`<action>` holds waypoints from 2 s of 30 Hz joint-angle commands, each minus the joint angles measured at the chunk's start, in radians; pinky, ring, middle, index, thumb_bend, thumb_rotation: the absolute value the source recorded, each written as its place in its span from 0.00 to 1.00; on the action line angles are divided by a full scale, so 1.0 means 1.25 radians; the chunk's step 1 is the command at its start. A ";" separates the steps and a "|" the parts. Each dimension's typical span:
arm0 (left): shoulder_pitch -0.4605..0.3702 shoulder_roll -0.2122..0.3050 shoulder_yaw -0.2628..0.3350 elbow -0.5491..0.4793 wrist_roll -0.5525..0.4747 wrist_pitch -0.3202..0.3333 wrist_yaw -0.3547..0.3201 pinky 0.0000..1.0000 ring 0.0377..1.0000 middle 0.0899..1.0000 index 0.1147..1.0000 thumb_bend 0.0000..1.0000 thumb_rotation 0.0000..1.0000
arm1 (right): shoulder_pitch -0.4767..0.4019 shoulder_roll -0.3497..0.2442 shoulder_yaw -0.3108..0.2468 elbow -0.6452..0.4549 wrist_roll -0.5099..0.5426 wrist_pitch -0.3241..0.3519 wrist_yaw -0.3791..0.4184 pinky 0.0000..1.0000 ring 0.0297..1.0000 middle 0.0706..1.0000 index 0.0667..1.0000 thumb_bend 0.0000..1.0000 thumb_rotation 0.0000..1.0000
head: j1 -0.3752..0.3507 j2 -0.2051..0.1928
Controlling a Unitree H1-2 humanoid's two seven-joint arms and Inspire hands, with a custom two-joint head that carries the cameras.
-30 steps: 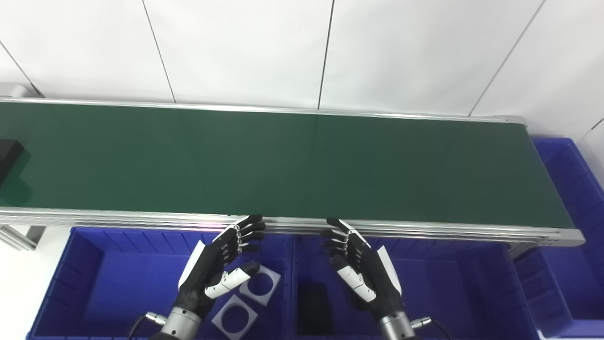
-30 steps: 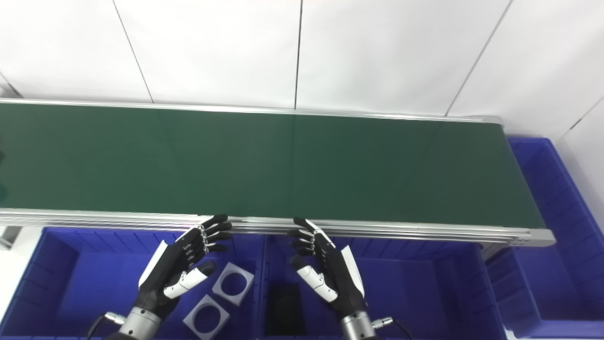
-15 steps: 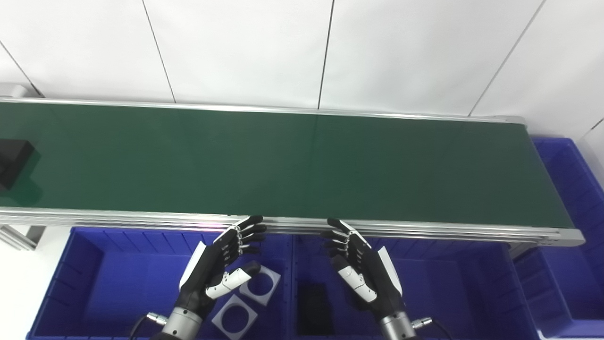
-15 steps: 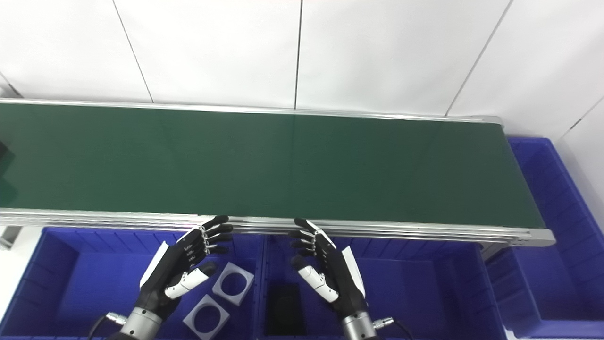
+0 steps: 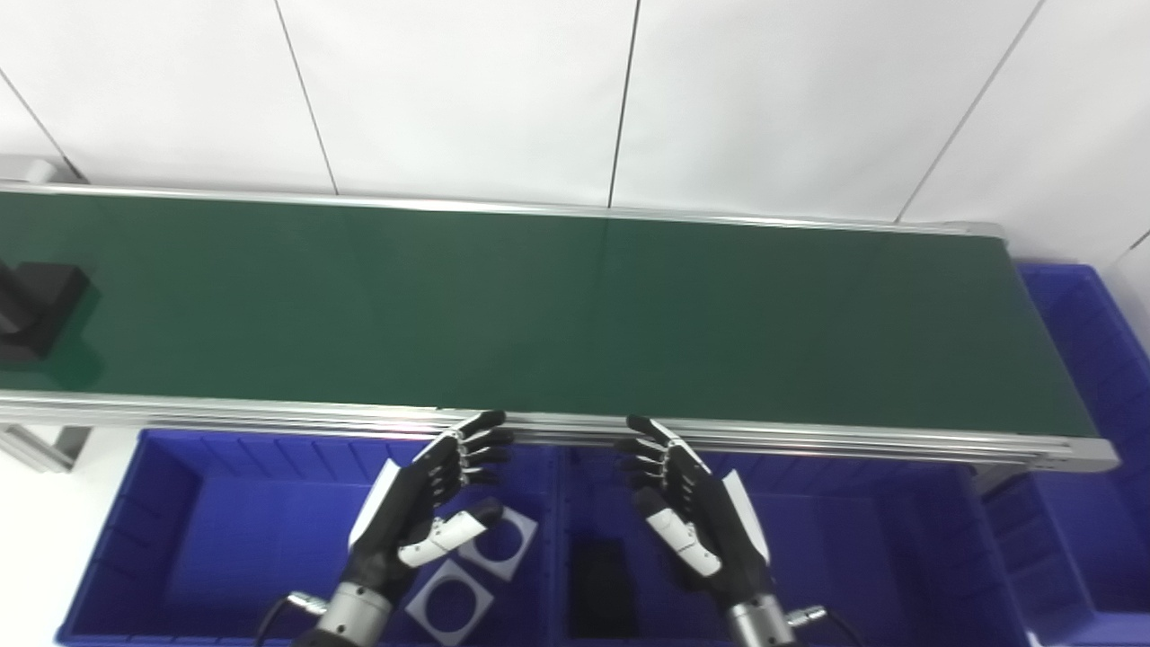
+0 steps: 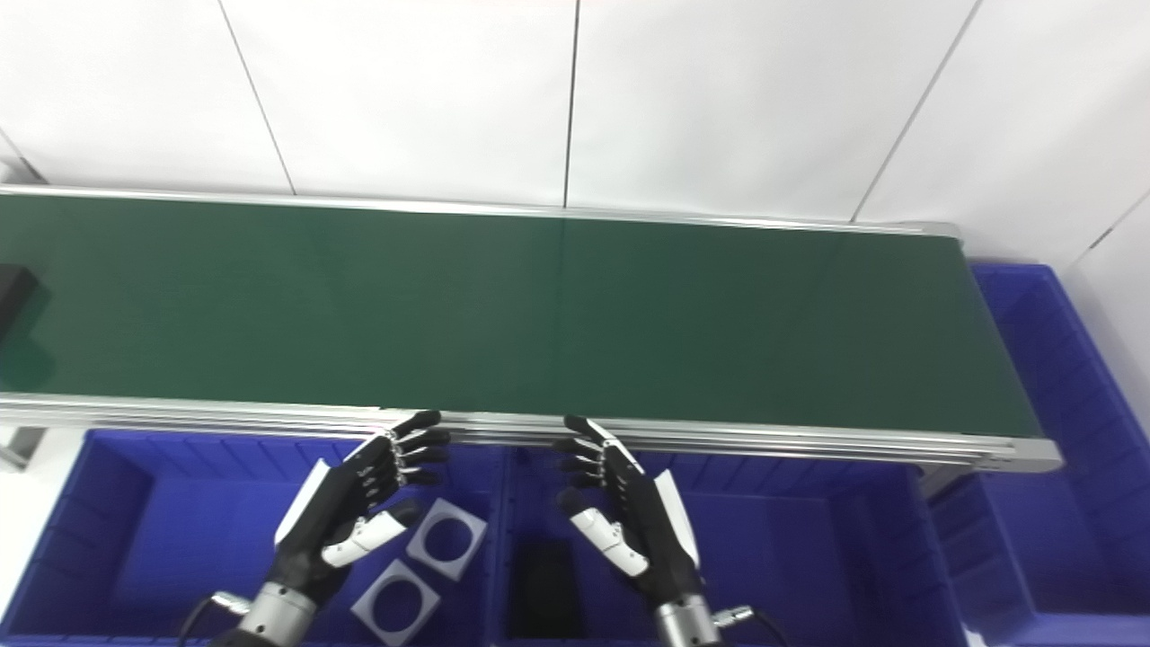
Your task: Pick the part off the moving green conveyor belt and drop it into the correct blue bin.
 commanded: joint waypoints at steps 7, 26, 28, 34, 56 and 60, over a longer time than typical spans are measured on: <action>-0.018 -0.013 -0.008 0.023 -0.010 -0.054 -0.004 0.69 0.75 0.77 0.82 0.78 0.57 | -0.016 -0.012 -0.012 0.004 0.022 -0.068 0.012 0.67 0.73 0.77 0.87 0.61 0.80 | 0.117 -0.033; -0.051 -0.035 -0.008 0.136 0.017 -0.142 0.012 0.66 0.74 0.75 0.80 0.80 0.49 | -0.031 -0.032 -0.021 0.063 0.048 -0.080 0.007 0.66 0.72 0.77 0.88 0.55 0.79 | 0.208 -0.147; -0.055 -0.038 -0.007 0.145 0.013 -0.140 0.011 0.66 0.74 0.75 0.79 0.82 0.48 | -0.035 -0.034 -0.022 0.070 0.051 -0.080 0.006 0.66 0.72 0.77 0.88 0.53 0.78 | 0.212 -0.157; -0.066 -0.044 -0.006 0.171 -0.003 -0.153 0.004 0.66 0.73 0.74 0.79 0.81 0.43 | -0.042 -0.036 -0.024 0.084 0.057 -0.080 0.006 0.67 0.73 0.77 0.88 0.50 0.76 | 0.220 -0.174; -0.100 -0.062 -0.016 0.235 0.035 -0.165 0.033 0.65 0.71 0.73 0.78 0.84 0.45 | -0.060 -0.053 -0.037 0.110 0.080 -0.080 0.020 0.69 0.74 0.78 0.90 0.41 0.63 | 0.287 -0.232; -0.111 -0.070 -0.017 0.253 0.037 -0.165 0.038 0.63 0.70 0.73 0.78 0.85 0.45 | -0.064 -0.061 -0.037 0.109 0.057 -0.080 0.001 0.67 0.72 0.77 0.89 0.42 0.50 | 0.299 -0.234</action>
